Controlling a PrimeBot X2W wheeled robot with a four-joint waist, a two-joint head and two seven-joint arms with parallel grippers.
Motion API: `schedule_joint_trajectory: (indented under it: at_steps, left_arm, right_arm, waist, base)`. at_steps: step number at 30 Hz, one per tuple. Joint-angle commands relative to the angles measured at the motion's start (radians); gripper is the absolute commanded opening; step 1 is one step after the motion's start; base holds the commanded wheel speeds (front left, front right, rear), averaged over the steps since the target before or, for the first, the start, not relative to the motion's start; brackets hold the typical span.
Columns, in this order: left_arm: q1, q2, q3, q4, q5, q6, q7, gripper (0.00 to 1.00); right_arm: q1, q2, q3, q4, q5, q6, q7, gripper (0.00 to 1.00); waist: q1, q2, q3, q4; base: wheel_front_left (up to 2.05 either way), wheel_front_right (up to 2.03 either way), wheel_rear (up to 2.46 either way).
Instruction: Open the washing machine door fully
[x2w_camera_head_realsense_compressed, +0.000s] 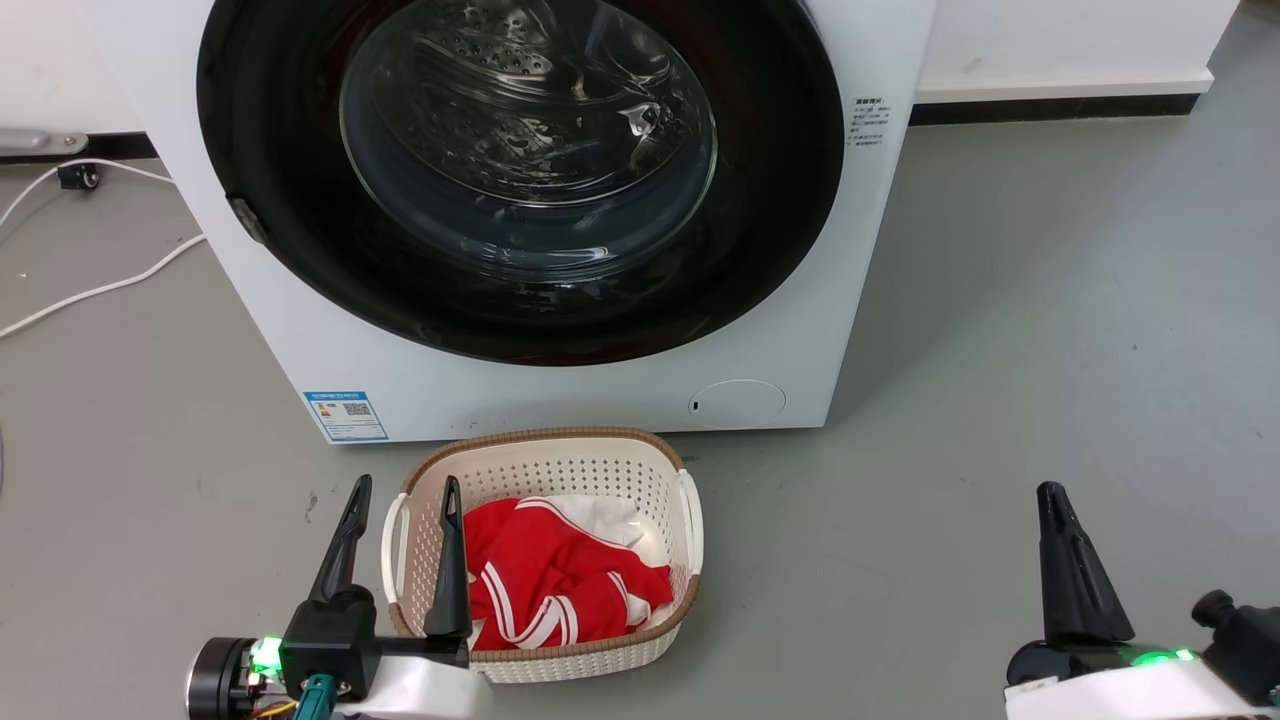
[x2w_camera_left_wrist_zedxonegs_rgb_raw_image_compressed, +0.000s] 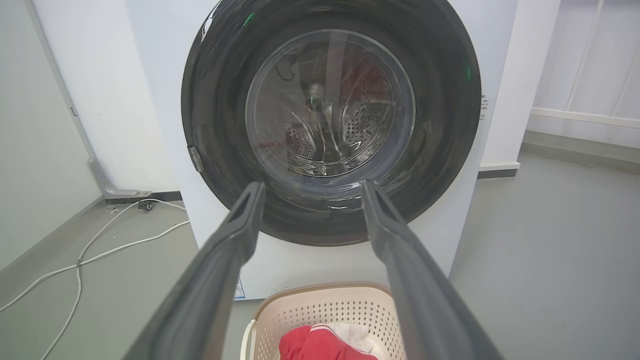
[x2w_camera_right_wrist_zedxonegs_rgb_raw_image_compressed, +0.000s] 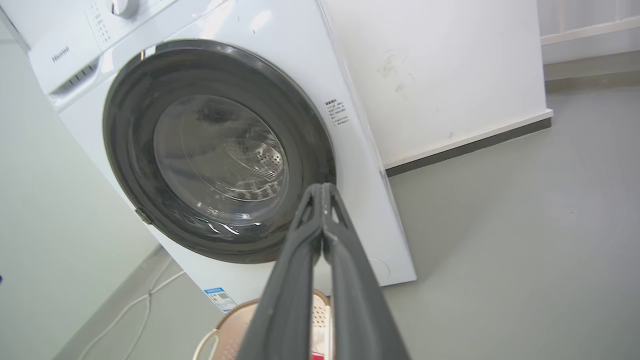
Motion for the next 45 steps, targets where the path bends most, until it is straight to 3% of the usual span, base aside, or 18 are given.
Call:
schedule_joint_trajectory:
  at_steps: [1,8,10,14,19,25,45]
  left_arm:
    - [0.007,-0.001,-0.001,0.001,-0.001,-0.003,-0.003,1.00]
    - [0.006,-0.001,-0.001,0.004,-0.002,-0.003,-0.003,1.00]
    - [0.007,-0.001,-0.002,0.005,-0.003,-0.003,-0.003,1.00]
    - [0.009,-0.001,-0.004,0.005,-0.005,-0.002,-0.003,1.00]
    - [0.010,-0.001,-0.004,0.003,-0.008,0.001,-0.003,1.00]
    - [0.012,-0.001,-0.002,0.001,-0.008,0.002,-0.003,1.00]
    - [-0.011,-0.001,0.001,-0.007,0.000,0.002,-0.003,1.00]
  right_arm:
    - [-0.003,-0.002,0.022,0.002,0.169,0.000,-0.002,0.00]
    - [-0.016,0.000,0.089,-0.006,0.908,0.000,-0.002,0.00]
    - [-0.019,-0.001,0.120,-0.017,1.067,0.000,-0.002,0.00]
    - [-0.018,-0.002,0.153,-0.055,1.264,0.000,0.016,0.00]
    - [0.027,-0.001,0.100,-0.121,1.498,0.000,0.188,0.00]
    - [0.060,-0.001,0.006,-0.122,1.540,0.000,0.344,0.00]
    - [0.010,-0.001,-0.016,-0.061,1.444,0.000,0.325,0.00]
  waist:
    - [0.0000,0.0000,-0.001,0.000]
    - [0.0000,0.0000,-0.004,0.000]
    - [0.0000,0.0000,-0.005,0.001]
    - [0.0000,0.0000,-0.005,0.001]
    - [0.0000,0.0000,-0.004,0.002]
    - [0.0000,0.0000,-0.004,0.003]
    - [0.0000,0.0000,0.025,0.006]
  base:
    - [0.00,0.00,0.00]
    - [0.00,0.00,0.00]
    - [0.00,0.00,0.00]
    - [0.00,0.00,0.00]
    - [0.00,0.00,0.00]
    - [0.00,0.00,0.00]
    - [0.00,0.00,0.00]
